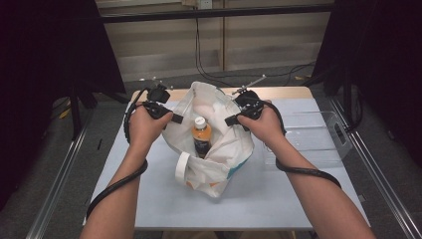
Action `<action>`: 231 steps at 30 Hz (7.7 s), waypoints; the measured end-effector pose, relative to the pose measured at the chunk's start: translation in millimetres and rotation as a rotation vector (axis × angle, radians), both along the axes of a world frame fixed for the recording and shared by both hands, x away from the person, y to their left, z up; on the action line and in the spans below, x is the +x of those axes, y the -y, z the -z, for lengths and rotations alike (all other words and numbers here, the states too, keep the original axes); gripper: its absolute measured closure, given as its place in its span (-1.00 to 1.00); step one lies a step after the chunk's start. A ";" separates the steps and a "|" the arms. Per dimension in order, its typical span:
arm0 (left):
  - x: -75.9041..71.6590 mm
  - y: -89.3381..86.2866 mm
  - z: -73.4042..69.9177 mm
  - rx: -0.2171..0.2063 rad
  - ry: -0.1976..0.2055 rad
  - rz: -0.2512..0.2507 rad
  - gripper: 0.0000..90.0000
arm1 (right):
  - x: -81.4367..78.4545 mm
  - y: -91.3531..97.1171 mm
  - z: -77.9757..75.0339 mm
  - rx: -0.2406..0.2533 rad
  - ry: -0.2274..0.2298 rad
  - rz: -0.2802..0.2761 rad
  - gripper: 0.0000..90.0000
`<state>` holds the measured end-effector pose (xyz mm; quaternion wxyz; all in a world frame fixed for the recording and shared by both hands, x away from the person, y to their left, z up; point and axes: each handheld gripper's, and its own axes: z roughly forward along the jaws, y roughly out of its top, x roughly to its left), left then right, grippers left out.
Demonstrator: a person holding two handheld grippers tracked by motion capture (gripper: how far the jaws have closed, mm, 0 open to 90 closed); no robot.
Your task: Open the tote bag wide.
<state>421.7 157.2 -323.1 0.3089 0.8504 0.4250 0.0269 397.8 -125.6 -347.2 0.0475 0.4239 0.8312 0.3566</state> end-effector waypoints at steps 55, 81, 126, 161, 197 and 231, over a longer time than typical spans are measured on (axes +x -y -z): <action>3.2 -22.3 51.4 0.017 -0.036 -0.054 0.98 | 3.9 32.3 41.0 -0.008 -0.045 0.055 1.00; 1.4 -25.0 71.1 0.016 -0.064 -0.065 0.98 | 3.0 35.6 50.5 -0.023 -0.052 0.060 1.00; -7.0 -28.4 84.1 0.005 -0.076 -0.073 0.91 | 0.0 31.7 52.9 -0.047 -0.047 0.061 0.89; -19.6 -49.9 30.1 -0.012 0.000 -0.088 0.29 | -6.7 6.1 20.3 -0.060 0.000 -0.026 0.05; -34.1 -86.5 40.7 -0.023 0.054 -0.194 -0.74 | -9.3 -15.9 21.2 -0.068 -0.014 -0.094 -0.44; -51.4 -104.6 83.8 -0.008 0.004 -0.183 -0.81 | -4.5 -33.4 23.8 -0.088 -0.010 -0.151 -0.49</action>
